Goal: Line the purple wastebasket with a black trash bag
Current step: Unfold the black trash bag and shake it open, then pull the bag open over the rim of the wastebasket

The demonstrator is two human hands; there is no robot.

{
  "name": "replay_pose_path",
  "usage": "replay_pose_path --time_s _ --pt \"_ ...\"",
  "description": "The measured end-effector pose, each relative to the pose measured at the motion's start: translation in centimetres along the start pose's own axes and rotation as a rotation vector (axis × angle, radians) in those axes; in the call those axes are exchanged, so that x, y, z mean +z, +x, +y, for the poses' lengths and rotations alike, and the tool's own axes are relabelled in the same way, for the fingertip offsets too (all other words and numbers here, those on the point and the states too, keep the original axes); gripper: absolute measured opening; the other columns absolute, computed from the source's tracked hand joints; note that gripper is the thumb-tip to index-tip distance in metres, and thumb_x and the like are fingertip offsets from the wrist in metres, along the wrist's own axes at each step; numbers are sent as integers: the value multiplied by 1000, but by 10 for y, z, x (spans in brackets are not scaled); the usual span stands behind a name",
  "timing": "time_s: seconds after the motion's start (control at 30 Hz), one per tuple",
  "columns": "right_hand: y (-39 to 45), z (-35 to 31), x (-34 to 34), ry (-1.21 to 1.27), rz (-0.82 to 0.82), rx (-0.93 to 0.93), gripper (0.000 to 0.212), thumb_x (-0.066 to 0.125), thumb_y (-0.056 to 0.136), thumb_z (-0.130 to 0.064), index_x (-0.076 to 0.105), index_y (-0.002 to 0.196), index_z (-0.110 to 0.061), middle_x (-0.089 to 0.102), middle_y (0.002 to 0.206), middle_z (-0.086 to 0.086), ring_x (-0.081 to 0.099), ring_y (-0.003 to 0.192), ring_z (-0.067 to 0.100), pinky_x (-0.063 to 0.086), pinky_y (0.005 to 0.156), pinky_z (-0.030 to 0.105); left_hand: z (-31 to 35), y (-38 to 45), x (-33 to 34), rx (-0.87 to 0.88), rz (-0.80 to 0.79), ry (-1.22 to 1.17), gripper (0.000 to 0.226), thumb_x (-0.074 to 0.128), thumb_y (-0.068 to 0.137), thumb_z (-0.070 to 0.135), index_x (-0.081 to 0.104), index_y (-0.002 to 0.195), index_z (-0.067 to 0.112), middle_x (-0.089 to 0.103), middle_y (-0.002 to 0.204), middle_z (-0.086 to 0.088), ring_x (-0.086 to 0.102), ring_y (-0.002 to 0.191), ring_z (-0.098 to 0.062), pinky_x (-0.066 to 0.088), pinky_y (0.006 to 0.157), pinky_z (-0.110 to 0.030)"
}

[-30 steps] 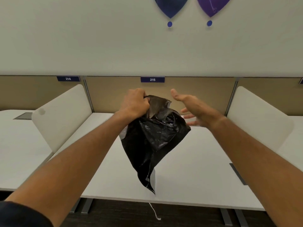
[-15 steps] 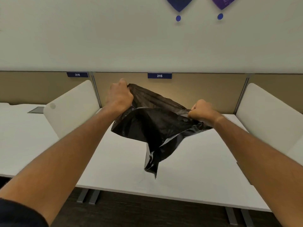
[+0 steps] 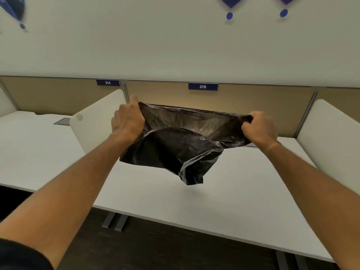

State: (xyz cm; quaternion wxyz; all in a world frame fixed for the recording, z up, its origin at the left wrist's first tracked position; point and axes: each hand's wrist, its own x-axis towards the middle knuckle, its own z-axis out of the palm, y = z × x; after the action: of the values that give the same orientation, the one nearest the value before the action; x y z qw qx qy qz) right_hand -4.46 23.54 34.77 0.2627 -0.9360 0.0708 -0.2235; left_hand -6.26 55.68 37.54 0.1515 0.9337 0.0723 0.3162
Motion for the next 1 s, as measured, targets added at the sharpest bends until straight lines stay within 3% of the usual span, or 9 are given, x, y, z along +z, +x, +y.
replay_pose_path --time_s 0.1,0.2,0.3,0.4,0.5,0.63,0.83,1.0 --pt "0 -1 9 -130 -113 -57 16 65 88 -24 65 92 -8 58 74 8 55 70 27 40 59 29 -13 -7 -6 -33 46 21 23 41 100 12 43 122 8 49 86 -14 50 73 -29 41 63 -40" --pt "2 1 17 -150 -154 -32 11 66 80 -13 67 85 -3 61 71 13 58 68 32 42 57 29 -27 -13 -13 -109 81 41 22 39 98 10 44 119 6 50 85 -16 49 74 -32 39 63 -41" --pt "5 -1 26 211 -139 176 16 59 70 -15 66 79 -3 64 74 17 62 70 36 50 55 33 -42 -21 -22 -178 111 49 25 38 95 9 47 118 5 60 94 -24 53 79 -38 40 65 -44" --pt "2 -20 36 825 -337 491 18 50 83 0 62 95 -7 64 90 17 64 81 34 57 61 40 -50 -35 -31 -261 113 5 30 37 95 10 47 123 4 60 105 -27 52 86 -40 38 68 -44" --pt "-2 -36 52 1012 -429 610 21 47 91 2 63 102 -6 67 94 17 67 80 34 59 68 46 -62 -48 -39 -335 142 -37 31 37 97 13 49 124 5 60 111 -28 56 95 -44 37 70 -43" --pt "-25 -65 78 934 -580 494 20 44 94 -5 64 91 -7 70 96 22 67 73 32 58 75 43 -90 -66 -51 -397 156 -59 30 35 98 15 50 122 5 62 107 -26 53 86 -38 35 69 -40" --pt "-92 -114 125 760 -804 234 15 56 94 -14 65 91 -2 63 90 18 61 79 29 47 69 39 -155 -112 -67 -481 133 -61 29 34 100 24 51 116 6 61 103 -22 54 85 -37 40 70 -41" --pt "-167 -157 174 645 -945 154 16 52 93 -8 67 92 -2 65 87 17 61 77 28 48 69 37 -232 -166 -71 -602 87 -56 35 33 102 35 49 117 8 58 101 -17 58 91 -39 48 72 -45"
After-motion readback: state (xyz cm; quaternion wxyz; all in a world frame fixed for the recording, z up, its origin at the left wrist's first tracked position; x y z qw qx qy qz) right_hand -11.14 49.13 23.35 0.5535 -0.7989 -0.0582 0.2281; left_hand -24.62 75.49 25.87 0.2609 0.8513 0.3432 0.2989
